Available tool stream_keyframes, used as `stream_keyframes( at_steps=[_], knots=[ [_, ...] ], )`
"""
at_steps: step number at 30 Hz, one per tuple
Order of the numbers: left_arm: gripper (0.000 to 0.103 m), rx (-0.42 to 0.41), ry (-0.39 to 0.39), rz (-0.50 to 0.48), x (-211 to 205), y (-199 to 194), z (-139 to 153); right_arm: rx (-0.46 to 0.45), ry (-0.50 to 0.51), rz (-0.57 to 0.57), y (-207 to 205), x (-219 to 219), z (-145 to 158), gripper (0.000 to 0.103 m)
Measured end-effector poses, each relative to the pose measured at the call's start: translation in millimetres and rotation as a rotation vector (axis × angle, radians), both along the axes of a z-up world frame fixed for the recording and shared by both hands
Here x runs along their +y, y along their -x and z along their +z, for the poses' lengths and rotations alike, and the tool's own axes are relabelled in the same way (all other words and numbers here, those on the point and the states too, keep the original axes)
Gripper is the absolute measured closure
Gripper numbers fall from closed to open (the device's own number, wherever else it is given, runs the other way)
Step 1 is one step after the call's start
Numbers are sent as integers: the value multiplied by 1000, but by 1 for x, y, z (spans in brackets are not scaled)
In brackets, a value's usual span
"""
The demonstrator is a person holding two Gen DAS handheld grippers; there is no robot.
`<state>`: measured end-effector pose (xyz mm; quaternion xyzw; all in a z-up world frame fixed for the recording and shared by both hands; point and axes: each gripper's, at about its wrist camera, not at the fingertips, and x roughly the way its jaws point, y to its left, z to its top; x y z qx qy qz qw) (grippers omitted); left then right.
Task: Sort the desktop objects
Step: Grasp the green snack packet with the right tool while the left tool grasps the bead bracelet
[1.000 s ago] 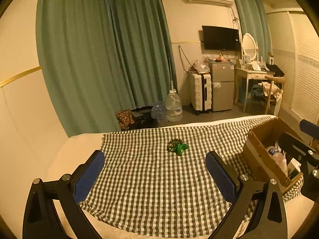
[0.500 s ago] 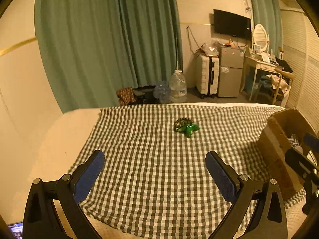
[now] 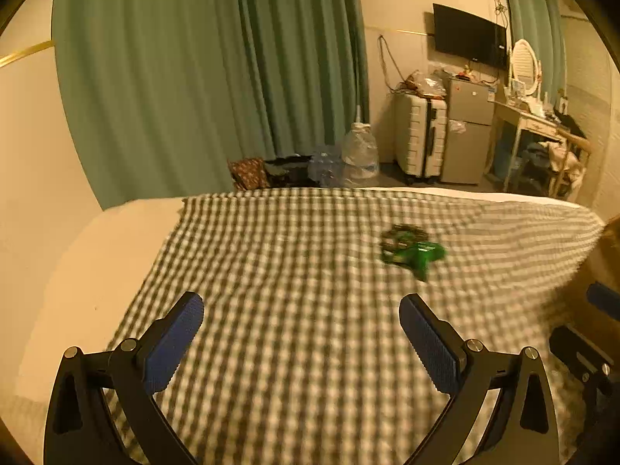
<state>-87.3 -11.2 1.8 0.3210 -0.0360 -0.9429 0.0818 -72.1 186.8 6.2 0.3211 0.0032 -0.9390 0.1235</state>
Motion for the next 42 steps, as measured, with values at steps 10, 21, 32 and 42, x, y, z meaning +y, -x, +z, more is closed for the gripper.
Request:
stream_keyframes(
  at_steps=[10,21,32,42],
  knots=[
    [0,-53,-56,7,-38,42,-69,-106,-25,-21,130,-39,-88,18],
    [0,-58,-126,35,-53,45,-74,-205,-62,-89,222,-57,-132,17],
    [0,-61,-142,-70,-20,41,-73,-263,-164,79,145,-7,-109,66],
    [0,-107,-258,-216,67,137,-80,-198,-72,-28,100,48,-84,66]
  ],
)
